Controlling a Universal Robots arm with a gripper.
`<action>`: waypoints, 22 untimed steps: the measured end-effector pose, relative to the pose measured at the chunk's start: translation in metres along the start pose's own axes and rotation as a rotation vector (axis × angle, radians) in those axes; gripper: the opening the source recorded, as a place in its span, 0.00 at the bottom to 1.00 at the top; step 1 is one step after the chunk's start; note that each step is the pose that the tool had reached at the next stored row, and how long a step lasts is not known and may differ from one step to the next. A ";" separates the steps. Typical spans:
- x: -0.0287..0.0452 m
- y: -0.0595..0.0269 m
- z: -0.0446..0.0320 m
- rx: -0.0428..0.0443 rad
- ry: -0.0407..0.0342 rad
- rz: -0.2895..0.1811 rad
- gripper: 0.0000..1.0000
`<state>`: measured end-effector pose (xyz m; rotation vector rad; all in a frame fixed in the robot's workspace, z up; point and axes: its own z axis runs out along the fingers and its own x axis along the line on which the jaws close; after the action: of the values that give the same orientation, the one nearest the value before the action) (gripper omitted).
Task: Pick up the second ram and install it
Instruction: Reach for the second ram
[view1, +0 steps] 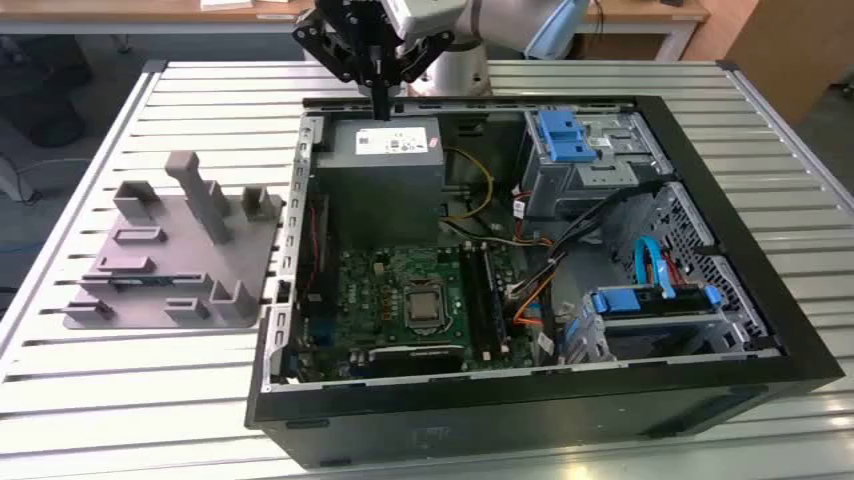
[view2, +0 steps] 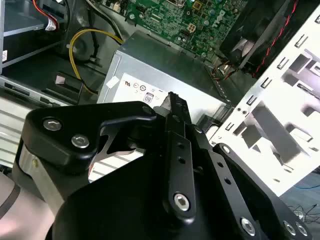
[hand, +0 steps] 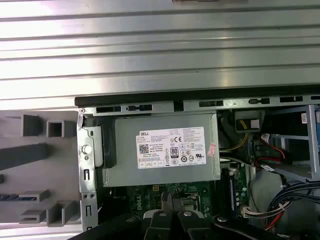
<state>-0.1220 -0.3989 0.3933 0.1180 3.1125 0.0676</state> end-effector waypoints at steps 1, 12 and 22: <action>0.0000 0.0000 0.0000 0.0000 0.0000 0.000 0.10; 0.0231 -0.0017 -0.0007 -0.0001 -0.0021 0.000 0.10; 0.0686 -0.0052 -0.0019 -0.0010 -0.0090 0.000 0.10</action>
<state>-0.1908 -0.3989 0.3933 0.1175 3.1035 0.0685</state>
